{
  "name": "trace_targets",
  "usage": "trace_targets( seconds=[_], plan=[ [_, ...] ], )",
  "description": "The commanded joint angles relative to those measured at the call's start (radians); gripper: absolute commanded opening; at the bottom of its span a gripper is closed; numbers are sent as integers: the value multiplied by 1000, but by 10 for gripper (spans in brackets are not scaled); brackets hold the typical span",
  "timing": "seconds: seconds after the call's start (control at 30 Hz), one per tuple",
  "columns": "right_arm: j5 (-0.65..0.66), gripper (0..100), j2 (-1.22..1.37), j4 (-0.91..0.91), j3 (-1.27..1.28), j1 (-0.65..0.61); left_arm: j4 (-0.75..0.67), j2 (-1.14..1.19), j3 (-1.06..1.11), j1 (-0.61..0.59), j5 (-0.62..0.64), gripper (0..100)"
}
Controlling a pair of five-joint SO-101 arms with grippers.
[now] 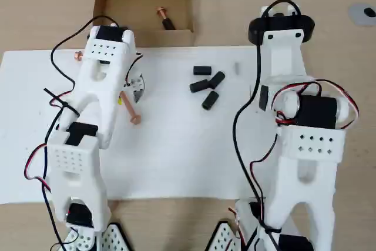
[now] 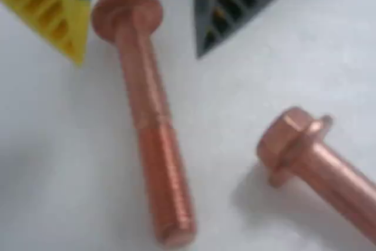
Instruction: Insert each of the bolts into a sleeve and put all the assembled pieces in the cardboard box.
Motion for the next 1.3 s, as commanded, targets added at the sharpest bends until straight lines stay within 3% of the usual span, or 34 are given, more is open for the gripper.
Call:
trace_targets(
  seconds=[0.0, 0.2, 0.53, 0.7, 0.87, 1.03, 1.27],
  plan=[
    [2, 127, -24, -15, -2, 10, 2, 7, -14, -3, 44, 139],
    [5, 127, -27, -15, -2, 15, 2, 93, -12, -3, 126, 139],
    [5, 126, -27, -14, -5, 15, 2, 170, -14, 5, 123, 137],
    [5, 126, -27, -14, -5, 15, 2, 166, -15, 5, 123, 0],
    [5, 126, -27, -14, -5, 13, 9, 160, -43, 5, 110, 9],
    [5, 126, -27, -9, -5, 15, 75, 150, -193, 5, -74, 9],
    [0, 126, -28, -9, -7, 15, 77, -73, -236, 11, -631, 7]
  ],
)
